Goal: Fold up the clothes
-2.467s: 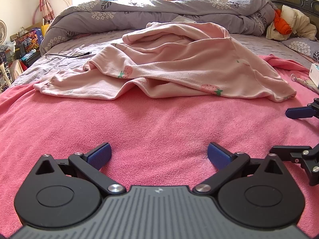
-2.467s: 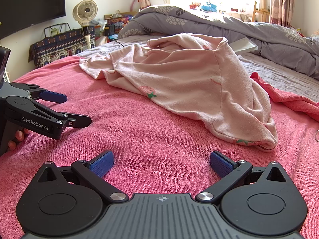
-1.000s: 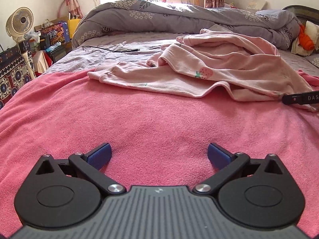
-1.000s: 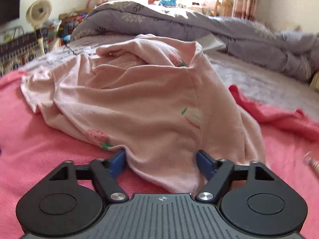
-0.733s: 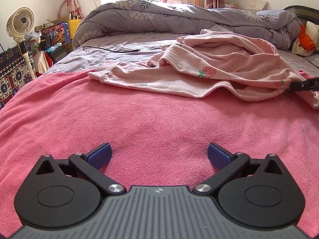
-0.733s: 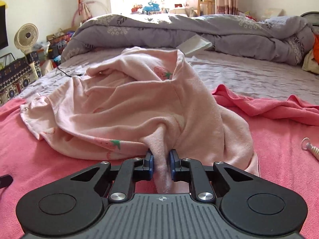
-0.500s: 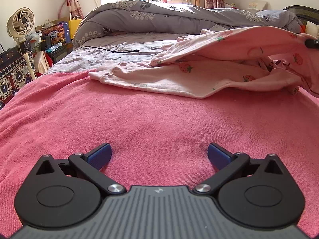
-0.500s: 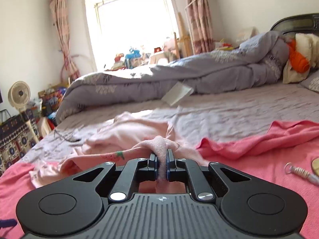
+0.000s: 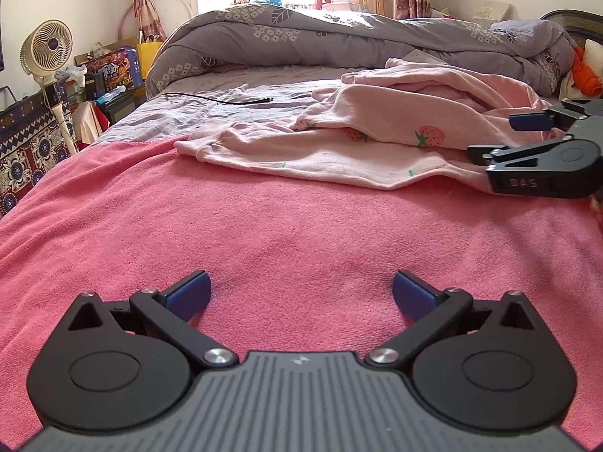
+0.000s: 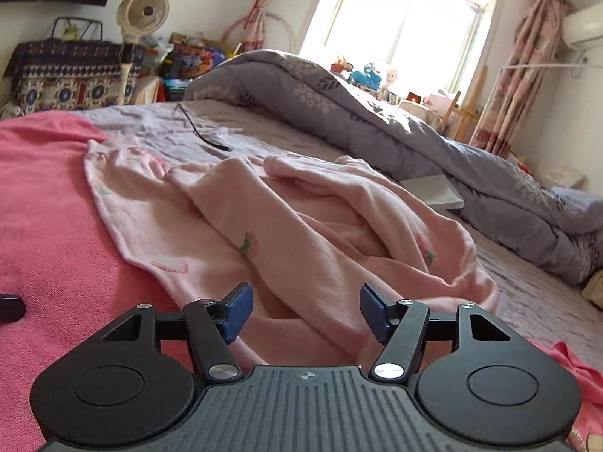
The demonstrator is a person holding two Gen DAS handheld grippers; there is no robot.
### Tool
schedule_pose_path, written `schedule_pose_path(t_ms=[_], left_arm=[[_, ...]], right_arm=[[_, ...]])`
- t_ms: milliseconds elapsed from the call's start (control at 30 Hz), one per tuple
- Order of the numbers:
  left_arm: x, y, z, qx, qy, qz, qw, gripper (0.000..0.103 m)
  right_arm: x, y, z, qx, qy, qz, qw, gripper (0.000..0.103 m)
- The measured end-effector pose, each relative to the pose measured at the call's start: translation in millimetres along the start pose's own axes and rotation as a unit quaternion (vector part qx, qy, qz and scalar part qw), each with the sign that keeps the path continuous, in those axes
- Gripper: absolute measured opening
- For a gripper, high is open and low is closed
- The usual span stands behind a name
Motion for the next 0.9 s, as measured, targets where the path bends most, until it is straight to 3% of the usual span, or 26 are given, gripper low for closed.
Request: schedule_pose_path(t_ms=[100,167,200,300,367,533,667,767,800,867,900], left_arm=[[-0.9,2.5,0.1,0.008,0.000,0.002,1.0000,0.103],[-1.6,4.3,0.3,0.014,0.000,0.003,0.9999,0.103],[-1.7,4.7,0.4,0.015,-0.001,0.001,0.9999,0.103],[-2.8,5.1,0.5,0.016,-0.002,-0.003,0.9999,0.103],[-3.0,5.9,0.3,0.019,-0.002,-0.004,0.9998,0.103],[-3.2,5.6,0.4,0.019,-0.002,-0.005,0.9998,0.103],[-3.5,6.7,-0.4,0.023,0.000,-0.003,0.9997,0.103],[-3.1,8.1,-0.3,0.026,0.002,-0.001,0.9997,0.103],[-2.6,8.1,-0.3,0.026,0.002,-0.001,0.9997,0.103],[-2.0,8.0,-0.5,0.027,0.002,0.000,0.9996,0.103],[-2.0,7.8,-0.6,0.027,0.003,0.000,0.9996,0.103]], right_arm=[[-29.1,13.7,0.8,0.028,0.014,0.041,0.999,0.074],[-49.1,6.4,4.5,0.005,0.047,0.054,0.997,0.049],[-51.9,-2.4,3.3,-0.029,0.056,0.059,0.996,0.020],[-36.7,-39.8,-7.9,-0.167,0.049,0.028,0.984,0.009],[-16.7,-63.4,-23.7,-0.211,0.028,0.017,0.977,0.008],[64.9,-118.1,-102.7,-0.293,-0.083,-0.038,0.952,0.007],[147.1,-145.9,-162.1,-0.342,-0.171,-0.120,0.916,0.006],[215.9,-164.3,-179.9,-0.352,-0.231,-0.174,0.890,0.006],[235.5,-172.3,-179.4,-0.348,-0.243,-0.176,0.888,0.006],[266.5,-190.1,-170.3,-0.334,-0.247,-0.155,0.896,0.007],[275.6,-199.5,-160.3,-0.324,-0.238,-0.132,0.906,0.007]])
Point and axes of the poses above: each gripper's, at about its wrist camera, not at the fingertips, and x roughly against the way its jaws point, y to its left, z to its underside, the point moved 4 cm from there along -x, roughly the way its jaws point, and after that the axes turned 12 degrees about -y, right-handed, at the moved point
